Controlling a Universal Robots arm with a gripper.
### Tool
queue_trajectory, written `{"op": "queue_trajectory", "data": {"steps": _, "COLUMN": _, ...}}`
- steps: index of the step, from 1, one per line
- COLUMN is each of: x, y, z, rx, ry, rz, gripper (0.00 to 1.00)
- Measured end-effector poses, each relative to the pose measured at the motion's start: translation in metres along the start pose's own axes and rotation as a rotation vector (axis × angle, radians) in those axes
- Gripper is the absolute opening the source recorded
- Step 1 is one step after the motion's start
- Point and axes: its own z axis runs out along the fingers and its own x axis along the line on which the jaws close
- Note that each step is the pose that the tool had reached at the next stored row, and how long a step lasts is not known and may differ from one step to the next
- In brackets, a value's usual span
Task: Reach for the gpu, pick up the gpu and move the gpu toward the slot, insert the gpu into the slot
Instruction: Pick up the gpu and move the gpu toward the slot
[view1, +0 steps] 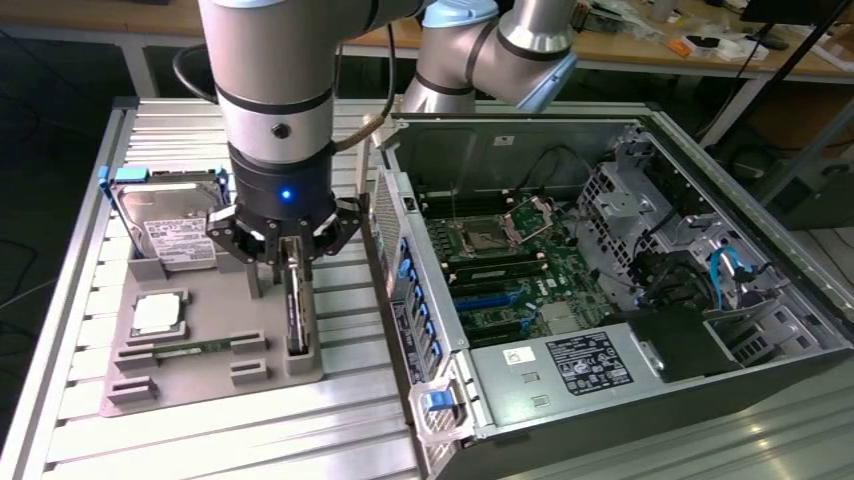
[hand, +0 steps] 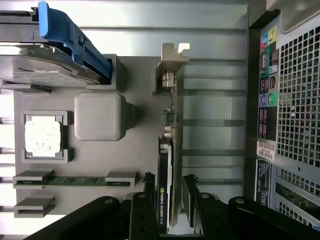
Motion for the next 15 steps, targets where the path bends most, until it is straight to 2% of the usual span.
{"op": "queue_trajectory", "data": {"steps": 4, "x": 0.0, "y": -0.0001, "z": 0.0017, "rx": -0.0004, "ry": 0.0001, "rz": 0.0, "gripper": 0.37}}
{"op": "queue_trajectory", "data": {"steps": 5, "x": 0.0, "y": -0.0001, "z": 0.0024, "rx": -0.0002, "ry": 0.0009, "rz": 0.0, "gripper": 0.44}}
{"op": "queue_trajectory", "data": {"steps": 10, "x": 0.0, "y": -0.0003, "z": 0.0096, "rx": -0.0003, "ry": 0.007, "rz": 0.0, "gripper": 0.44}}
{"op": "queue_trajectory", "data": {"steps": 11, "x": 0.0, "y": -0.0003, "z": 0.0111, "rx": -0.0003, "ry": 0.0088, "rz": 0.0, "gripper": 0.45}}
{"op": "queue_trajectory", "data": {"steps": 12, "x": 0.0, "y": -0.0003, "z": 0.0126, "rx": -0.0003, "ry": 0.0102, "rz": 0.0, "gripper": 0.51}}
{"op": "queue_trajectory", "data": {"steps": 15, "x": 0.0, "y": -0.0004, "z": 0.0182, "rx": -0.0003, "ry": 0.011, "rz": 0.013, "gripper": 0.51}}
